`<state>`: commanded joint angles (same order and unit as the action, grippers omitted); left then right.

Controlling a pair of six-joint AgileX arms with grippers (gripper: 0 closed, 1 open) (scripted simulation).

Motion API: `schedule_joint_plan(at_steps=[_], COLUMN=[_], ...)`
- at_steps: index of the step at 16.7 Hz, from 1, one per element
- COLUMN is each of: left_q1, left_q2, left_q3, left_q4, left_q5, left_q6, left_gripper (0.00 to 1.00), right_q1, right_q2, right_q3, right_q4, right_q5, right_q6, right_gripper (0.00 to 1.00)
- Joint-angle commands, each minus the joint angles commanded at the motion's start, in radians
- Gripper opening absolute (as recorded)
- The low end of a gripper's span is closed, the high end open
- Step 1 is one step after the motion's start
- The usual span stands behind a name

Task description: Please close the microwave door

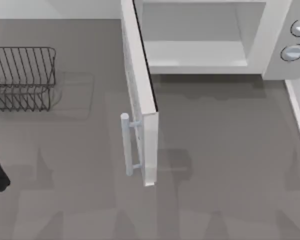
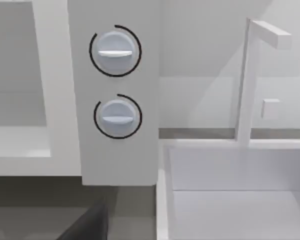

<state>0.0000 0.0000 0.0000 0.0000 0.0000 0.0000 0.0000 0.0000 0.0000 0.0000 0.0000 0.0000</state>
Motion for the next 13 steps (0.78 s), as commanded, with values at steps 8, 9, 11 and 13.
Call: schedule_joint_plan(at_steps=[8, 9, 11, 13], left_q1=[-0.061, -0.077, -0.112, -0.149], left_q2=[0.194, 0.254, 0.388, 0.539], left_q3=[0.159, 0.211, 0.332, 0.473], left_q4=[-0.151, -0.199, -0.308, -0.432], left_q5=[0.04, 0.051, 0.076, 0.104], left_q6=[0.093, 0.123, 0.189, 0.263], left_gripper=[1.0, 1.0, 1.0, 1.0], right_q1=[0.0, 0.0, 0.0, 0.0], right_q2=[0.0, 0.0, 0.0, 0.0], right_q3=[0.0, 0.0, 0.0, 0.0], right_q4=[0.0, 0.0, 0.0, 0.0], right_q5=[0.0, 0.0, 0.0, 0.0], right_q6=[0.0, 0.0, 0.0, 0.0], right_gripper=[1.0, 1.0, 1.0, 1.0])
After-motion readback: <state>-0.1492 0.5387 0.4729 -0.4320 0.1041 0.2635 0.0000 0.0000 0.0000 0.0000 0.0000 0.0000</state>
